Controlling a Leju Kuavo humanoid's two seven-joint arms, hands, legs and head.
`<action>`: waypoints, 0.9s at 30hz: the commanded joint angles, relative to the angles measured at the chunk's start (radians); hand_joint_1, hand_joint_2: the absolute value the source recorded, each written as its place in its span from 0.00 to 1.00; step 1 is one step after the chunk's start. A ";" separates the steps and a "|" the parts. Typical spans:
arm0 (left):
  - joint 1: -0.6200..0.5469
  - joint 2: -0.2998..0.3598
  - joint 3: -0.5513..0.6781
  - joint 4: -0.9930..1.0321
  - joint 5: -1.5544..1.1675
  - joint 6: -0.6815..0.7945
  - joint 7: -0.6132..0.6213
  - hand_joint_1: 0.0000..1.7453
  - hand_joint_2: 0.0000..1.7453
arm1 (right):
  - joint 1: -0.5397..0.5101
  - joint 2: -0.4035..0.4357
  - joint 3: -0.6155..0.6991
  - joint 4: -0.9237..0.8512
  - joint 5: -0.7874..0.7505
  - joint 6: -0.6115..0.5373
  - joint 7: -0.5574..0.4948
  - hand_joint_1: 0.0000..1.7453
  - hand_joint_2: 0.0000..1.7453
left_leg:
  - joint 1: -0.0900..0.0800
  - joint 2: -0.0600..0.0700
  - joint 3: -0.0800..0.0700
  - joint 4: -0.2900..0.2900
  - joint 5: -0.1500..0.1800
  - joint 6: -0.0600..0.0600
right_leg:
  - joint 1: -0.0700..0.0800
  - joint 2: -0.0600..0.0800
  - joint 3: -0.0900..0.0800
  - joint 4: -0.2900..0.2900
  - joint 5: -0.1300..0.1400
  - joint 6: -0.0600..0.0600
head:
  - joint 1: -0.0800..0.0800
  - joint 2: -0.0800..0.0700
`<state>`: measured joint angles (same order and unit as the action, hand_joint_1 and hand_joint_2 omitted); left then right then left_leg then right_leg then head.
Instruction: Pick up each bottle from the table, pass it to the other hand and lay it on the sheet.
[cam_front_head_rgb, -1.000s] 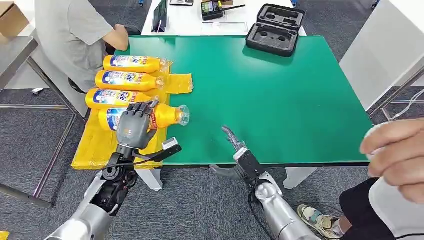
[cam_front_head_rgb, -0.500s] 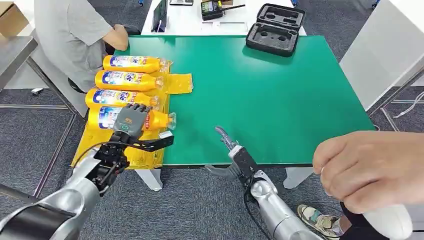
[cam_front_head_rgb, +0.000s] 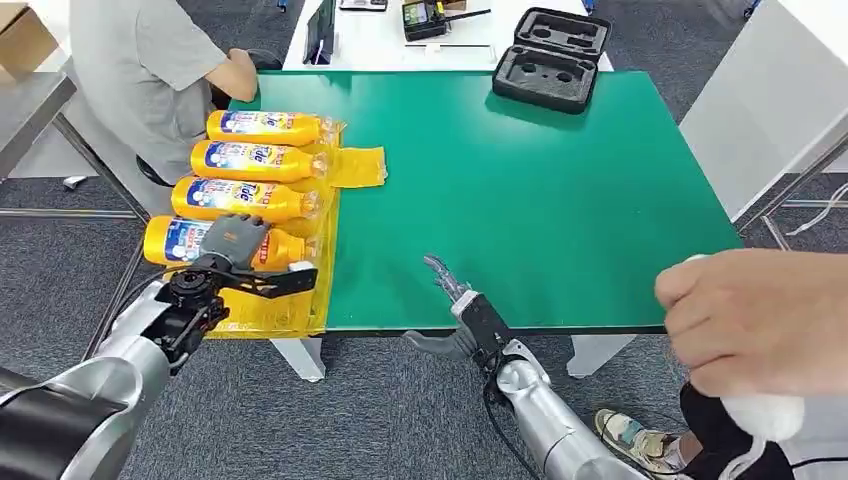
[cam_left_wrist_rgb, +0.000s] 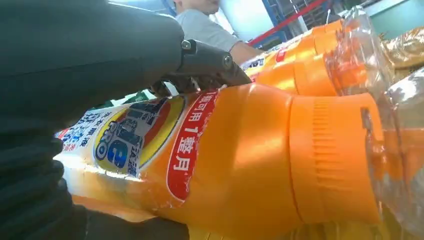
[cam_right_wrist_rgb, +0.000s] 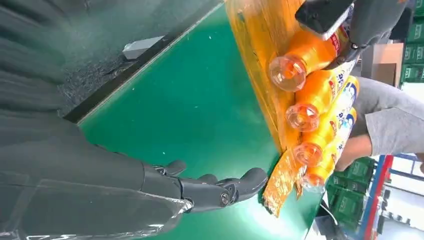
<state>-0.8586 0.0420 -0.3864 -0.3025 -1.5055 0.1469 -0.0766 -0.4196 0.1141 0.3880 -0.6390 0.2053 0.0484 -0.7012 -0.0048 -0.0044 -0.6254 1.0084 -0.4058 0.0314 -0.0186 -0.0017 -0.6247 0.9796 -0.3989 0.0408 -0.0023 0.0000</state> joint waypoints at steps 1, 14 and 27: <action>-0.011 -0.014 0.185 0.072 0.201 -0.036 -0.217 1.00 1.00 | -0.057 -0.010 0.060 0.070 -0.018 0.010 0.003 0.00 1.00 | 0.002 0.003 0.005 0.000 -0.003 -0.002 | 0.002 0.002 0.005 0.000 -0.002 -0.002 | 0.000 0.000; -0.002 -0.026 0.203 0.075 0.231 -0.087 -0.255 1.00 1.00 | -0.073 -0.005 0.088 0.097 -0.037 0.015 0.003 0.00 1.00 | 0.001 0.001 0.004 0.000 -0.002 -0.002 | 0.001 0.001 0.004 -0.001 -0.002 -0.002 | 0.000 0.000; 0.003 -0.008 0.191 0.082 0.210 -0.108 -0.193 1.00 1.00 | -0.077 -0.001 0.093 0.112 -0.046 0.012 0.003 0.00 1.00 | 0.001 0.002 0.004 0.000 -0.002 -0.001 | 0.001 0.002 0.003 0.000 -0.001 -0.001 | 0.000 0.000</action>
<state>-0.8357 0.0217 -0.2132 -0.2857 -1.2852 0.0679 -0.3238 -0.4442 0.1144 0.4475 -0.6031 0.1675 0.0614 -0.7012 -0.0047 -0.0044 -0.6254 1.0084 -0.4058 0.0314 -0.0184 -0.0017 -0.6248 0.9796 -0.3990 0.0407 -0.0023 0.0000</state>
